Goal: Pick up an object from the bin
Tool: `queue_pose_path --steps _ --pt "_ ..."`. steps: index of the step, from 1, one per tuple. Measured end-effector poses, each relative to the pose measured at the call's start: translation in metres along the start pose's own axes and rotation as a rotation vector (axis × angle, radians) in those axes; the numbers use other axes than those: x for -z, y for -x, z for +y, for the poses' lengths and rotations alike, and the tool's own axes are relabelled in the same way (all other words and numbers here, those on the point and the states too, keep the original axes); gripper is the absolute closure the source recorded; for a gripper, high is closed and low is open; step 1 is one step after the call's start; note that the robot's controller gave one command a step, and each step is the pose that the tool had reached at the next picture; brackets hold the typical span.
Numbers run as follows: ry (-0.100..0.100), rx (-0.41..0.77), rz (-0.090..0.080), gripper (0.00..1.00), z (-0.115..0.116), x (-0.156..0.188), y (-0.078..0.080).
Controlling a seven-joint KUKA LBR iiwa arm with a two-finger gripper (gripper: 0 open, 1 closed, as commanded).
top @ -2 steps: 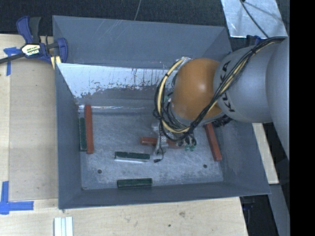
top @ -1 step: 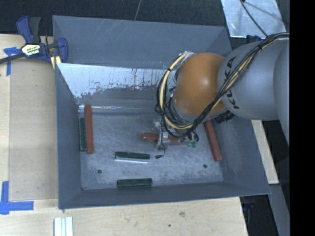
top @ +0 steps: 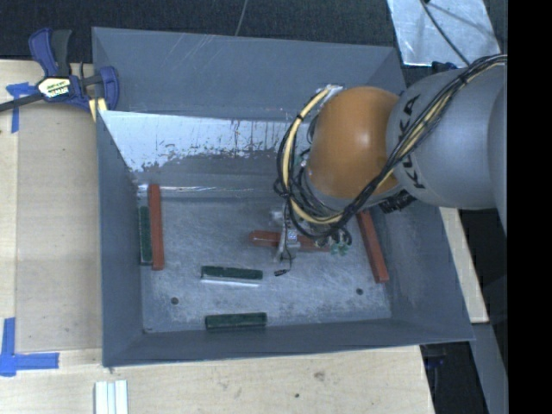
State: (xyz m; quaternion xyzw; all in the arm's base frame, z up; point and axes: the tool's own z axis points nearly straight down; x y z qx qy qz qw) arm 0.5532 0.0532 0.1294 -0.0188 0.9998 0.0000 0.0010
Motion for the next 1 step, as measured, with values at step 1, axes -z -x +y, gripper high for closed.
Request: queue_pose_path --steps 1 --pt "0.0 0.0 0.004 1.0 -0.0001 0.0195 -0.0011"
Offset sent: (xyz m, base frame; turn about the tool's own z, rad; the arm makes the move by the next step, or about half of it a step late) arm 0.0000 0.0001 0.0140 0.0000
